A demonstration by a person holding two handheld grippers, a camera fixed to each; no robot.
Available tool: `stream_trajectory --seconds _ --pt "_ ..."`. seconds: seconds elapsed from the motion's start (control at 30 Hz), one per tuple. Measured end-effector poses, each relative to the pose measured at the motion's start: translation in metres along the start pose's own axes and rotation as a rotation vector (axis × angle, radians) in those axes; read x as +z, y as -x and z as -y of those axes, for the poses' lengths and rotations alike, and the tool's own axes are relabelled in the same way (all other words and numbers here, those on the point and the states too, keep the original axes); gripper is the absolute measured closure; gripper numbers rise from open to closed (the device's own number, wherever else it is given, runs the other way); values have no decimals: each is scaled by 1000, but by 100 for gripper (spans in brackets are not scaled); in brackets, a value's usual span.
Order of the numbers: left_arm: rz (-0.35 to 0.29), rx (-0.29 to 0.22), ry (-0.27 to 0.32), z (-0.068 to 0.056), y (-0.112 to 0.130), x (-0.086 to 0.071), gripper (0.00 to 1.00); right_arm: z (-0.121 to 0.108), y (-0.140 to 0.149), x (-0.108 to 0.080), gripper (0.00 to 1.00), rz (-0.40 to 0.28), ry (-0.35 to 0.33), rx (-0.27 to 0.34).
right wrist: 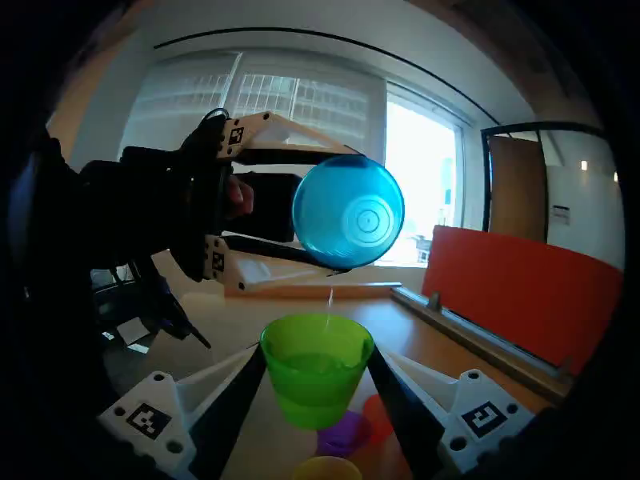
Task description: Pour water
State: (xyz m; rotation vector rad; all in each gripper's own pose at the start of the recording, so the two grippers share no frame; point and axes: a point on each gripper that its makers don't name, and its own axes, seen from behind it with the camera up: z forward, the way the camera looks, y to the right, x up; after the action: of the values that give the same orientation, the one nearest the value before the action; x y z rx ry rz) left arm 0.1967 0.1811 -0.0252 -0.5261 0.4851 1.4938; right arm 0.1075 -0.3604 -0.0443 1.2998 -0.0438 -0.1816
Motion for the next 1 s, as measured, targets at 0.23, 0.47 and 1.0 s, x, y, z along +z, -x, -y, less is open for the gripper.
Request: stream_trajectory --seconds 0.23,0.47,1.0 --pt "-1 -3 -3 4 3 3 14 0 -1 0 10 -1 1 -1" --pt "0 -22 -5 6 5 5 14 -1 0 -1 10 -2 3 0" --pt "10 -231 -17 11 17 4 14 0 -5 -1 10 -7 9 -2"
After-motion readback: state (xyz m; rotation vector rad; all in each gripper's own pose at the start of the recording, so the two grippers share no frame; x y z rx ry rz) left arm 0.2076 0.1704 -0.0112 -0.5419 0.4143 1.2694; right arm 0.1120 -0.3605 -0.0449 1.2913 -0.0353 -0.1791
